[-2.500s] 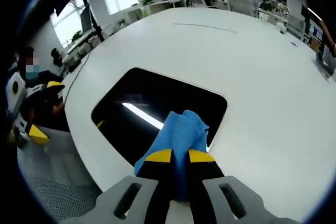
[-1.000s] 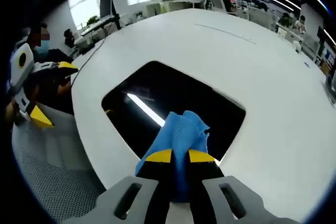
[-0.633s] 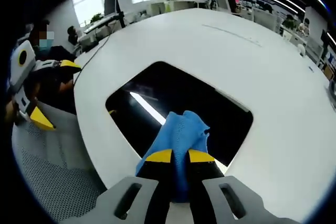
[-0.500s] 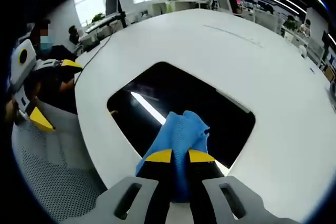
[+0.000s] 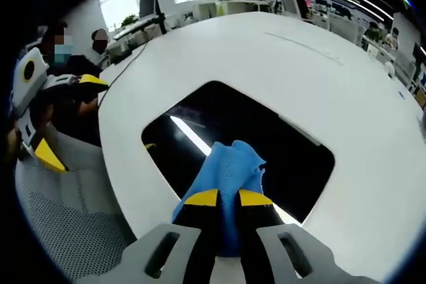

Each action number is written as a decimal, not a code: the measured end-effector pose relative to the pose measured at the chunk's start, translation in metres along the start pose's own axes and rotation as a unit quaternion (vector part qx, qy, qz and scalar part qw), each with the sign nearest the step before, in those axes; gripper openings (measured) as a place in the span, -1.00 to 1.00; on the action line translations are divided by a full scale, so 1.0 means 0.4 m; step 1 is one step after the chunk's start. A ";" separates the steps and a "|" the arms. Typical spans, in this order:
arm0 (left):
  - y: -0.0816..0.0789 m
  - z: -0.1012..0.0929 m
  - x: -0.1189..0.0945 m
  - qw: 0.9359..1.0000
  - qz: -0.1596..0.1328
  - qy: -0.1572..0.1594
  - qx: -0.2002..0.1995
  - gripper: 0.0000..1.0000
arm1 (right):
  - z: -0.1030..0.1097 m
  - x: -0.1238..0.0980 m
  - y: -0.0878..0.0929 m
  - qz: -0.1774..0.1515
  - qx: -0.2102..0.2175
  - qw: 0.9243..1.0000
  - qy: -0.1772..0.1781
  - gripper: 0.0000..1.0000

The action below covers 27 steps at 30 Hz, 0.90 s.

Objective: Wipe the mirror surface with the cleaning cloth until all visible marks leave the cleaned area.

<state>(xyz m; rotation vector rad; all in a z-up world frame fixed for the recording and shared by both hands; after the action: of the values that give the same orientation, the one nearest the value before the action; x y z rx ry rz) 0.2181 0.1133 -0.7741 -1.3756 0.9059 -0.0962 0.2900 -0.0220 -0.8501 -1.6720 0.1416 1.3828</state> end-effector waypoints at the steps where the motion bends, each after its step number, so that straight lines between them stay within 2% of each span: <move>1: -0.001 0.001 0.000 1.000 -0.001 0.000 -0.001 0.44 | 0.004 0.001 -0.002 0.000 -0.001 1.000 0.000 -0.91; 27: -0.011 0.001 -0.004 1.000 -0.014 0.002 -0.003 0.41 | 0.067 0.037 -0.048 0.000 -0.028 0.999 -0.017 -0.91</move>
<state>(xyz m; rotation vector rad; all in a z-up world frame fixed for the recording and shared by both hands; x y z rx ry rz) 0.2191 0.1133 -0.7695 -1.3939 0.8900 -0.1180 0.2876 0.0140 -0.8495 -1.6930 0.0838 1.4260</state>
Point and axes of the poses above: the point that each gripper's makers call its tool centre point, and the gripper's own axes: x roughly forward along the fingers, z roughly to its left, y roughly out of its underside, the point moved 1 cm from there along -x, roughly backward along the fingers, and after that the axes turned 1 degree about z, right-handed, at the moved point
